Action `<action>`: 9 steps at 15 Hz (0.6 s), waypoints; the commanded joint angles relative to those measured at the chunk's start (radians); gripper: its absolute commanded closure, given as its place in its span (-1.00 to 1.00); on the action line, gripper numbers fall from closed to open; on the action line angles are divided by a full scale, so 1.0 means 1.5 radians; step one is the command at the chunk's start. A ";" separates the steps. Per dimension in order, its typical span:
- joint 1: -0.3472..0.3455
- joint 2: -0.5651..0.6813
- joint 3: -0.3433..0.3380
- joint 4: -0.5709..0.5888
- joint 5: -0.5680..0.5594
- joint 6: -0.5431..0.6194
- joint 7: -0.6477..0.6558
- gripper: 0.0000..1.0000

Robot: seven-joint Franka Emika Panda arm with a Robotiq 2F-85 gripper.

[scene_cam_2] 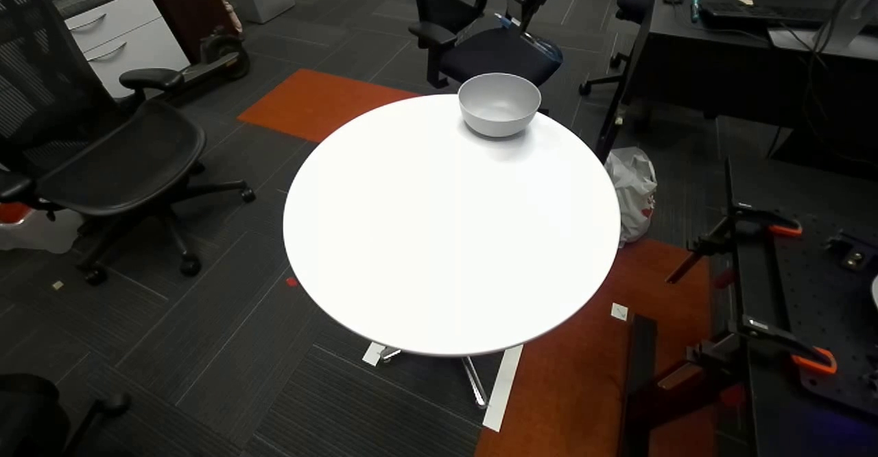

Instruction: Pick up the pen and place it in the bowl.

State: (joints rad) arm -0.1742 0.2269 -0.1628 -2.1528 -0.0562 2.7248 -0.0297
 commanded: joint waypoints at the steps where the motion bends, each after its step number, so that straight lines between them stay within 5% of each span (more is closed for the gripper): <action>1: -0.001 0.046 -0.004 0.051 0.015 -0.003 0.022 0.93; 3: 0.002 0.065 -0.010 0.070 0.010 -0.009 0.035 0.93; 4: 0.003 0.074 -0.012 0.078 0.008 -0.010 0.042 0.72; 5: 0.004 0.081 -0.014 0.084 0.008 -0.008 0.049 0.23; 7: 0.003 0.092 -0.014 0.096 0.012 -0.007 0.053 0.14; 9: 0.004 0.100 -0.014 0.105 0.012 -0.006 0.058 -0.15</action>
State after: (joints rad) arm -0.1752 0.3531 -0.1762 -2.0359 -0.0455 2.7252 0.0293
